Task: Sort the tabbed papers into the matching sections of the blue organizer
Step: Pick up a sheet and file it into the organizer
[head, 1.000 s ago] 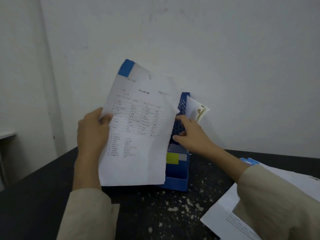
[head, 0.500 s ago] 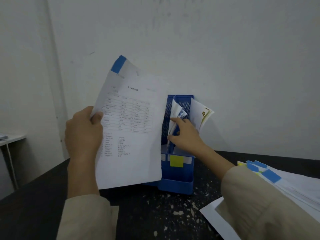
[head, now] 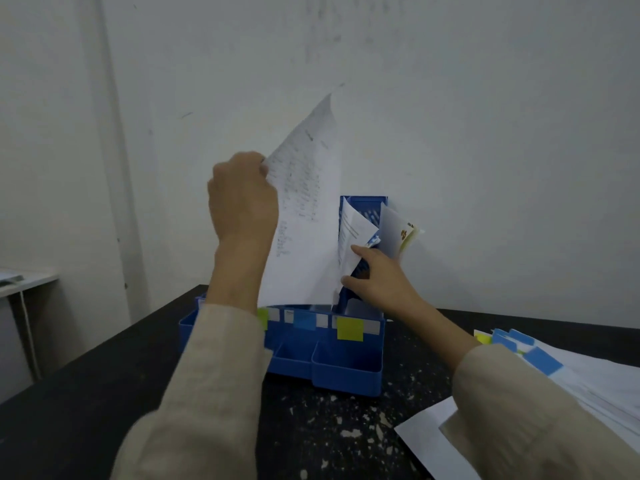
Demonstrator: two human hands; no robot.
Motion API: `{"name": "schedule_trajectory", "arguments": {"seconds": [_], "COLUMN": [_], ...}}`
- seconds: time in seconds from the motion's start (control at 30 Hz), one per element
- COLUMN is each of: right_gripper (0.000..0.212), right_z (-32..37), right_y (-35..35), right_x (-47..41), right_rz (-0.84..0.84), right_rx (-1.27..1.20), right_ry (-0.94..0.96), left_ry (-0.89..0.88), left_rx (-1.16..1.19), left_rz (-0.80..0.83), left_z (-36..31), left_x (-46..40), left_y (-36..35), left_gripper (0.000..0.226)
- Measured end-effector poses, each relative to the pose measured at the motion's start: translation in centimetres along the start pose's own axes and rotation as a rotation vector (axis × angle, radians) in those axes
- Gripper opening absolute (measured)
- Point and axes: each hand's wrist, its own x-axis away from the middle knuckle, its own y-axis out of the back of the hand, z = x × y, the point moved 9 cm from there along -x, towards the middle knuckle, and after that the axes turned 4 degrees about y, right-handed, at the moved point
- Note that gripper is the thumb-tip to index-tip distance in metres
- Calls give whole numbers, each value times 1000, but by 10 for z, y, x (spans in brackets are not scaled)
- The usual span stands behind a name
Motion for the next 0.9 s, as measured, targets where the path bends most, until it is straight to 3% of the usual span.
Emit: {"name": "schedule_trajectory", "arguments": {"seconds": [0.23, 0.37, 0.47, 0.57, 0.73, 0.8, 0.9], "right_gripper": [67, 67, 67, 66, 31, 34, 58], "right_z": [-4, -3, -3, -4, -11, -11, -7], "right_y": [-2, -2, -1, -2, -1, 0, -1], "right_x": [-1, 1, 3, 5, 3, 2, 3], "right_rz": [-12, -25, -32, -29, -62, -71, -57], "right_rx": [-23, -62, -37, -76, -85, -83, -92], "right_ry": [-11, 7, 34, 28, 31, 51, 76], "left_ry": [-95, -145, -59, 96, 158, 93, 50], "left_rx": [-69, 117, 371, 430, 382, 320, 124], "left_rz": [51, 82, 272, 520, 746, 743, 690], "left_z": [-40, -46, -29, 5, 35, 32, 34], "left_x": [-19, 7, 41, 85, 128, 127, 118], "left_y": [-32, -62, -98, -145, -176, -172, -162], "left_gripper": [35, 23, 30, 28, 25, 20, 20]}}
